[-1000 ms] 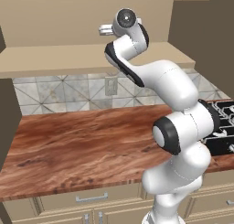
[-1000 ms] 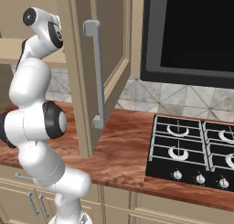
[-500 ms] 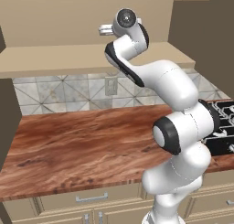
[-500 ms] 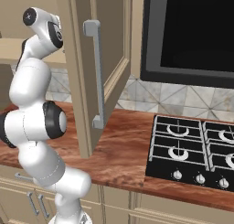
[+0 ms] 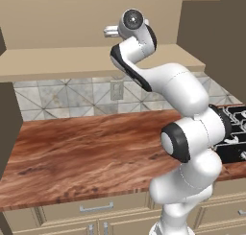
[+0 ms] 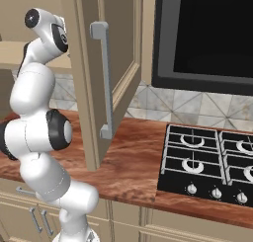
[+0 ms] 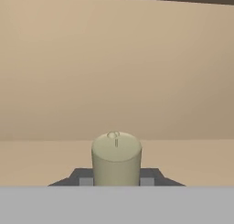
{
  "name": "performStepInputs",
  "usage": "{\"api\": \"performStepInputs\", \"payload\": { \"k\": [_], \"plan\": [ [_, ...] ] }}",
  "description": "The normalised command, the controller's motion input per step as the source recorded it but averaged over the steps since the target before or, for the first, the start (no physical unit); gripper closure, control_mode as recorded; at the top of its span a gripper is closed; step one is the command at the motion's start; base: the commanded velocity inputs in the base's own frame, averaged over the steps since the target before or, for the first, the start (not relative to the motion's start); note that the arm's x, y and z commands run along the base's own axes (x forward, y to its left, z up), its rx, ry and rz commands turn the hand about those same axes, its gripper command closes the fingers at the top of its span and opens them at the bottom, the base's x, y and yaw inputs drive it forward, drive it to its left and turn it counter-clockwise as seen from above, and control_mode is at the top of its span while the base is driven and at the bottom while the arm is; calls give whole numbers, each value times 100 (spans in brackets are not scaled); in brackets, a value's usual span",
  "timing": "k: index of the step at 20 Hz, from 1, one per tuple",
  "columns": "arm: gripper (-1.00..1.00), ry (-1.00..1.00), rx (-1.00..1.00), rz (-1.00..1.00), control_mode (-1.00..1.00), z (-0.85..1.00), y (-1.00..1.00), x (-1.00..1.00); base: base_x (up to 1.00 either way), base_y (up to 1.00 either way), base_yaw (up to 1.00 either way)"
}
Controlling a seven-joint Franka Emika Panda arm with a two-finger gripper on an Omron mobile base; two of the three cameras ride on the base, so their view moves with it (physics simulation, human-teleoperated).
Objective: Get the candle and the liquor from the cabinet and move them to the dining counter.
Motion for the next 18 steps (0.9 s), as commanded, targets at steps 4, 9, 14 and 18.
{"api": "performStepInputs", "payload": {
  "k": [4, 9, 14, 18],
  "plan": [
    [100, 0, 0, 0, -100, -17, 12, -2, 0, 0, 0],
    [100, -2, 0, 0, -100, -11, 19, -32, 0, 0, 0],
    [100, -14, 0, 0, -100, 0, 22, -75, 0, 0, 0],
    [100, -6, 0, 1, -100, 3, 27, -100, 0, 0, 0]
  ]
}}
